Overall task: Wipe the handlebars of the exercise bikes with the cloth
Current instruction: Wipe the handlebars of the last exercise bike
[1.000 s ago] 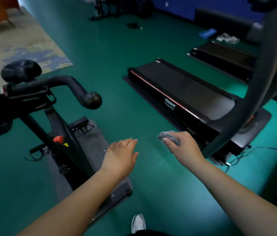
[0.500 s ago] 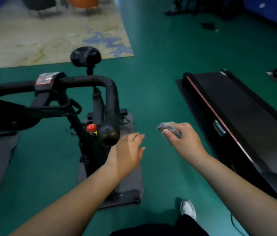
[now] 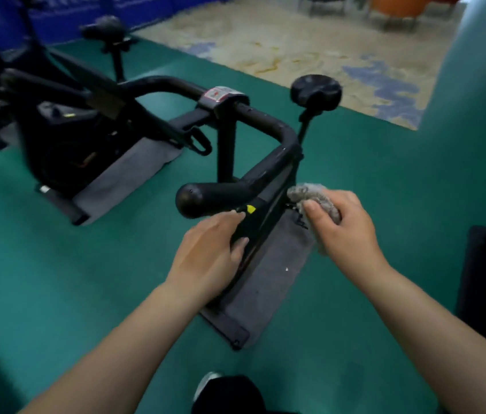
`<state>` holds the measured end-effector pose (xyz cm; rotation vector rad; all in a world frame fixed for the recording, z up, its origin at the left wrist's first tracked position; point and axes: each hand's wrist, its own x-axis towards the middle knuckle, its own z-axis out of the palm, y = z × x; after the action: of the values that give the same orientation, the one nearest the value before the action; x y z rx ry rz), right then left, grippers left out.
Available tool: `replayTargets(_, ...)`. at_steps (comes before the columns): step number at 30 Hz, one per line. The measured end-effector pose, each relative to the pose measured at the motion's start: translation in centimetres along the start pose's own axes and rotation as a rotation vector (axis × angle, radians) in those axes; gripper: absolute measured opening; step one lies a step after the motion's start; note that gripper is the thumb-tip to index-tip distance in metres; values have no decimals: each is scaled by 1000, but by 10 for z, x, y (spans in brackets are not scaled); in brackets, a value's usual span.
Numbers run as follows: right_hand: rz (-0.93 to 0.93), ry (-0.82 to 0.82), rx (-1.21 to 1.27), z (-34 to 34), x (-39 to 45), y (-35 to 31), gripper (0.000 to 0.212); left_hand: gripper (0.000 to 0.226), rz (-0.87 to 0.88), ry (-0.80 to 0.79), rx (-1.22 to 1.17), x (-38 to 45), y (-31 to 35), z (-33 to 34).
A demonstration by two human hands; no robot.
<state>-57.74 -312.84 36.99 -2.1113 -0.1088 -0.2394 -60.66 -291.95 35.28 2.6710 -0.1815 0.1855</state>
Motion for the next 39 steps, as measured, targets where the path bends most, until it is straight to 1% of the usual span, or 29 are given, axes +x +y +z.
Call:
replayTargets(2,-79,-26,94,1,14,-22,18,38,-105,48,-37,-9,5,-23)
replayTargets(4,-188,-50,204,3,26,-45,16,32,-199,121,-47,-17,6,-45)
replayTargets(6,-331,-103,257,6,36,-66,12,27,-245,204,-82,-21,7,-66)
replayTargets(9,-503,-284,313,12,46,-93,19,33,-271,255,-163,-22,10,-96)
replayTargets(10,-552,-344,330,16,48,-100,25,30,-278,270,-192,-23,12,-106)
replayTargets(12,-660,-461,331,25,50,-111,43,18,-283,280,-238,-24,17,-124)
replayTargets(13,-713,-528,310,31,50,-114,52,15,-288,279,-260,-25,20,-132)
replayTargets(14,-759,-583,274,38,50,-116,57,14,-298,274,-277,-27,22,-138)
replayTargets(15,-799,-609,233,43,49,-116,56,14,-316,261,-288,-29,24,-143)
replayTargets(17,-863,-598,184,48,50,-108,47,20,-350,213,-291,-32,29,-148)
replayTargets(20,-905,-596,189,46,62,-82,40,11,-393,191,-364,-38,39,-146)
replayTargets(23,-870,-607,186,42,76,-58,40,19,-474,228,-383,-42,52,-141)
replayTargets(25,-851,-651,219,42,79,-60,41,20,-539,281,-368,-46,63,-136)
replayTargets(28,-898,-751,329,50,75,-82,49,13,-648,407,-347,-50,80,-123)
replayTargets(30,-925,-772,401,55,72,-97,40,17,-718,488,-316,-50,94,-114)
replayTargets(32,-968,-767,430,56,73,-101,29,11,-766,551,-294,-49,108,-107)
replayTargets(33,-998,-775,428,56,75,-98,27,12,-793,580,-281,-48,113,-103)
replayTargets(36,-1048,-779,395,50,89,-74,32,20,-886,666,-230,-43,126,-91)
replayTargets(39,-978,-788,377,43,96,-57,33,21,-953,717,-179,-36,136,-83)
